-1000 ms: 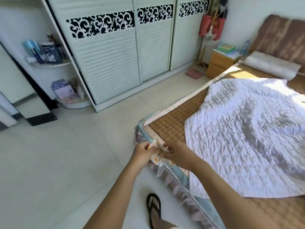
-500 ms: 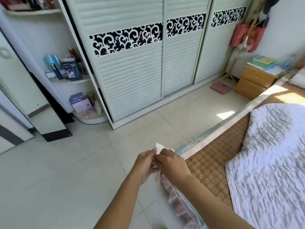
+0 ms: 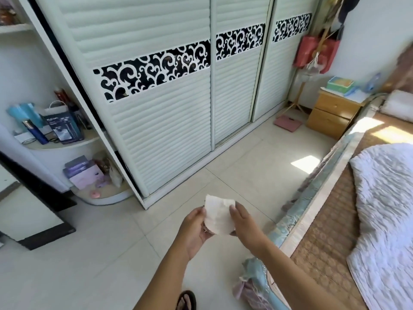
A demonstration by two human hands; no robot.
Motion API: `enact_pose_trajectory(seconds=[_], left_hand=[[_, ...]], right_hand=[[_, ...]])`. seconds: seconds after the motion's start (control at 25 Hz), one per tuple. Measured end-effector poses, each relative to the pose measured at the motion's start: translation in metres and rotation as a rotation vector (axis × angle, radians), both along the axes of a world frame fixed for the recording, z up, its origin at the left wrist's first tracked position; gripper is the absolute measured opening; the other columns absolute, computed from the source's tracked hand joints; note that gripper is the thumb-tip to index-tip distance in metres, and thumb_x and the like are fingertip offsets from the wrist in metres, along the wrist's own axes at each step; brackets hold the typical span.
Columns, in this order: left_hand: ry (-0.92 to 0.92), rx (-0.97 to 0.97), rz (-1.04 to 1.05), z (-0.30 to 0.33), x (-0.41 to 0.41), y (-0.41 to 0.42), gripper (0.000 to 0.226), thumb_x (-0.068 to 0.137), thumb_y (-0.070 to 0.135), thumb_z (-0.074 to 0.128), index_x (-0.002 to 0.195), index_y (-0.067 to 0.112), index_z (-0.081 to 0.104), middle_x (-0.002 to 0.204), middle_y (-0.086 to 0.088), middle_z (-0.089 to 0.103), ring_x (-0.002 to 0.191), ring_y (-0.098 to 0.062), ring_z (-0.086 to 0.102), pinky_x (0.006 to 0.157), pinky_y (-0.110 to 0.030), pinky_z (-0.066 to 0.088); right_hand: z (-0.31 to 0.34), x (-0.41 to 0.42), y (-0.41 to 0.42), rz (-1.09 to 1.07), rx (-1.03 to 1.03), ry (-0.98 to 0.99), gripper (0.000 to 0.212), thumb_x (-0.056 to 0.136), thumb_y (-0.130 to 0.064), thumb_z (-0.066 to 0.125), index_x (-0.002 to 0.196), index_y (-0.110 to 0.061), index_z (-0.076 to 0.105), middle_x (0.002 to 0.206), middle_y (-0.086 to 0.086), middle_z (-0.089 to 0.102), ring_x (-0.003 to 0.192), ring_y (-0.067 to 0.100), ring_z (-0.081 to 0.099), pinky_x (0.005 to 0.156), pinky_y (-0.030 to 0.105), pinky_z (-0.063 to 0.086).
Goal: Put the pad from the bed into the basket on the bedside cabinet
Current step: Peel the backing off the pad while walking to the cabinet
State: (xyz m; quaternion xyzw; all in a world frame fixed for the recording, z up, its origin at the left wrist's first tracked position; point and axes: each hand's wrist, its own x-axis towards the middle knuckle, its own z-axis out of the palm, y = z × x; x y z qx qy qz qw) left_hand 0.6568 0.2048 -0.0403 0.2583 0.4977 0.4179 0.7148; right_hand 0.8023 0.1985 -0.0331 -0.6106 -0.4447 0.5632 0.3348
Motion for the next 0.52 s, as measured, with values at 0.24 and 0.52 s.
enact_pose_trajectory(seconds=[0.24, 0.52], left_hand=[[0.125, 0.098, -0.382, -0.003, -0.023, 0.114, 0.030, 0.099, 0.026, 0.043, 0.124, 0.014, 0.055, 0.120, -0.011, 0.066, 0.113, -0.026, 0.062, 0.086, -0.041, 0.057], [0.374, 0.094, -0.488, -0.014, 0.014, 0.227, 0.014, 0.091, 0.018, 0.059, 0.104, 0.015, 0.061, 0.108, -0.011, 0.068, 0.097, -0.025, 0.066, 0.074, -0.036, 0.060]], right_hand=[[0.004, -0.052, 0.092, -0.186, -0.044, -0.128, 0.049, 0.099, -0.029, 0.037, 0.142, -0.015, 0.018, 0.120, 0.009, 0.056, 0.100, 0.021, 0.055, 0.077, 0.024, 0.043], [0.005, -0.007, 0.178, -0.326, -0.117, -0.316, 0.040, 0.092, -0.025, 0.053, 0.129, -0.014, 0.044, 0.106, 0.012, 0.068, 0.096, 0.026, 0.063, 0.085, 0.039, 0.051]])
